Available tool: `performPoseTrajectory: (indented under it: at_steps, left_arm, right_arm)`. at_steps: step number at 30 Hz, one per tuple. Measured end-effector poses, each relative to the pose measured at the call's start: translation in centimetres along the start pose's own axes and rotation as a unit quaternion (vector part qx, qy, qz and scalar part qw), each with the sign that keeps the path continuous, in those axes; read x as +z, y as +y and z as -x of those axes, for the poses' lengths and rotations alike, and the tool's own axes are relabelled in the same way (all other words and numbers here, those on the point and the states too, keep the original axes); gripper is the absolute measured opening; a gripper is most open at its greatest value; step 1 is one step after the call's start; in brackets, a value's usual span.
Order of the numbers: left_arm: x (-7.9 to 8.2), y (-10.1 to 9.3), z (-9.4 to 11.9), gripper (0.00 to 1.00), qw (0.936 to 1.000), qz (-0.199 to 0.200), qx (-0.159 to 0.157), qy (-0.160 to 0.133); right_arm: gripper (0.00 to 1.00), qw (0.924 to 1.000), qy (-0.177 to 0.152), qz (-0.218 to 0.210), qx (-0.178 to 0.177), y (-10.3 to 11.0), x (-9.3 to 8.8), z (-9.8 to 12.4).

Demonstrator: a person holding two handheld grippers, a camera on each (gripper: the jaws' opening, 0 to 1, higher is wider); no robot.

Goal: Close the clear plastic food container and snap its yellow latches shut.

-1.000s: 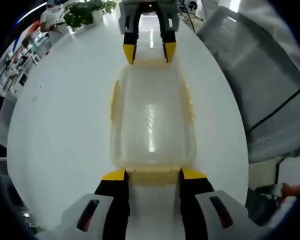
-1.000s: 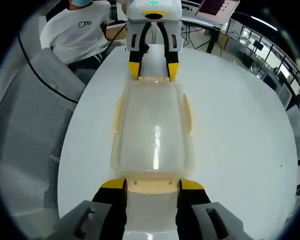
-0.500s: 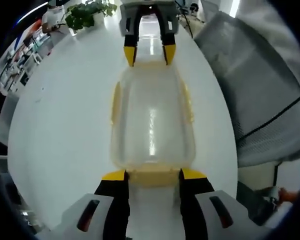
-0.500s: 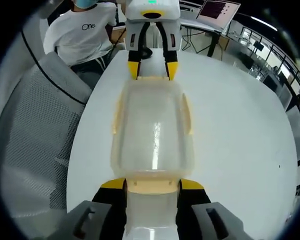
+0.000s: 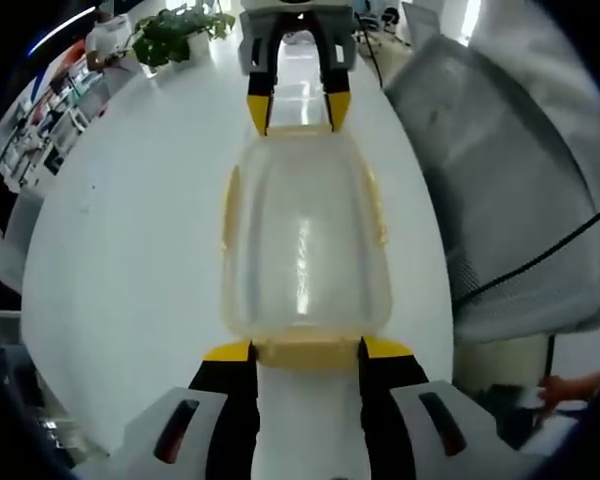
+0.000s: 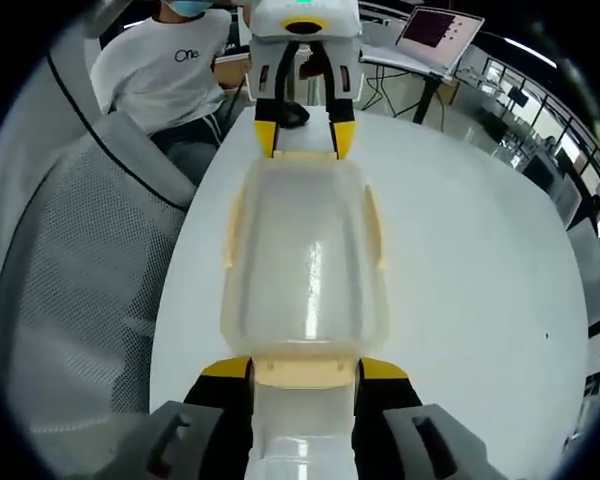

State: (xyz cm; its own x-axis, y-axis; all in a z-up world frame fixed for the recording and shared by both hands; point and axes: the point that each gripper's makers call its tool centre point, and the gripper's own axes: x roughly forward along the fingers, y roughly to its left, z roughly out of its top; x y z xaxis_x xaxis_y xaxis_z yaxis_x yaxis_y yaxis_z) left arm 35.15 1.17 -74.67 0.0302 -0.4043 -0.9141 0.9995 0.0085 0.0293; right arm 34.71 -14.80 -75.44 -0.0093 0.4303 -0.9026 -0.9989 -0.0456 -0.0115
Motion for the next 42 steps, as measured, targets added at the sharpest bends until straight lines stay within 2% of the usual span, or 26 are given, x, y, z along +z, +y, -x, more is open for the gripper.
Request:
performPoseTrajectory:
  at_steps: [6, 19, 29, 42]
  left_arm:
    - [0.7, -0.2, 0.2, 0.36, 1.0000, -0.004, 0.001, 0.005]
    - [2.9, -0.5, 1.0, 0.36, 0.9999, -0.011, 0.008, 0.003]
    - [5.2, -0.2, 1.4, 0.36, 0.9998, -0.015, 0.013, 0.000]
    - [8.3, -0.1, 0.9, 0.36, 0.9998, -0.015, 0.014, -0.004]
  right_arm:
    - [0.36, 1.0000, -0.004, -0.005, 0.007, 0.5, -0.2, 0.6]
    - [0.36, 1.0000, -0.002, 0.001, -0.006, 0.9, -1.0, 3.0]
    - [0.36, 0.9999, -0.002, 0.002, -0.015, 0.8, -2.2, 4.8]
    - [0.36, 0.9998, 0.001, 0.004, -0.019, 0.7, -4.9, 6.7]
